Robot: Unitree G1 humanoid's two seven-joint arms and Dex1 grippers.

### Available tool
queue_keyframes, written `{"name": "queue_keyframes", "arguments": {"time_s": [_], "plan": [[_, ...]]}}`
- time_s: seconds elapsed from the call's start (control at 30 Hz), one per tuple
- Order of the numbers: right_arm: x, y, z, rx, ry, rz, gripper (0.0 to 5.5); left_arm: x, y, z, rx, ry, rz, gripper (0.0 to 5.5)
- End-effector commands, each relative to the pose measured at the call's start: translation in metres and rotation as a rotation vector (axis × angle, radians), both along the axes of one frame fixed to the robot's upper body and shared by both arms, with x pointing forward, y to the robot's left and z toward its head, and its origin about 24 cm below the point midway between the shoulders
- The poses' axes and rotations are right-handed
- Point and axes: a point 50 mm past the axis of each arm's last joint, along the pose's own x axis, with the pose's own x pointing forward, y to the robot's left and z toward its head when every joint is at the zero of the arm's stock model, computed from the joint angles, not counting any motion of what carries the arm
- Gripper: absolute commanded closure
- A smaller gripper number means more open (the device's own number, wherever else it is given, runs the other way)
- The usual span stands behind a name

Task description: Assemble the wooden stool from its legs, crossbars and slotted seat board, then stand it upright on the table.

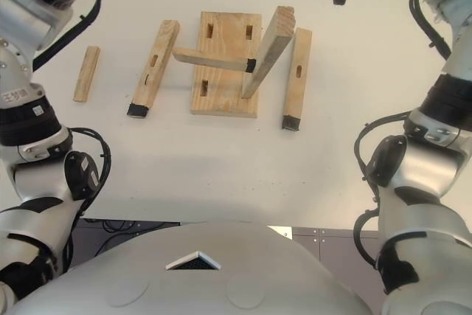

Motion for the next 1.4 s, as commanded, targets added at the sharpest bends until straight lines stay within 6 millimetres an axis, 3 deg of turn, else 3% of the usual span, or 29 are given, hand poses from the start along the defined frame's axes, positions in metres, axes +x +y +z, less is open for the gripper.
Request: {"name": "queue_keyframes", "arguments": {"time_s": [0.03,0.47,0.97,1.1,1.27,1.4], "plan": [[-0.013,0.019,0.012,-0.040,-0.025,0.156,3.44,0.001,-0.027,0.001,0.021,0.021,-0.103,0.86],[-0.019,0.045,0.009,-0.129,-0.039,0.306,3.44,-0.008,-0.051,0.029,-0.110,0.002,-0.266,0.86],[-0.015,0.046,0.016,-0.137,-0.063,0.308,3.44,-0.001,-0.045,0.026,-0.081,-0.007,-0.218,3.27],[-0.013,0.046,0.017,-0.138,-0.066,0.297,3.44,0.001,-0.044,0.029,-0.092,-0.036,-0.200,3.37],[-0.005,0.042,0.023,-0.156,-0.061,0.232,2.30,0.011,-0.034,0.028,-0.118,-0.097,-0.115,3.45],[0.005,0.013,0.046,-0.091,-0.116,0.098,2.10,0.022,-0.005,0.016,-0.131,-0.108,-0.017,3.45]]}}
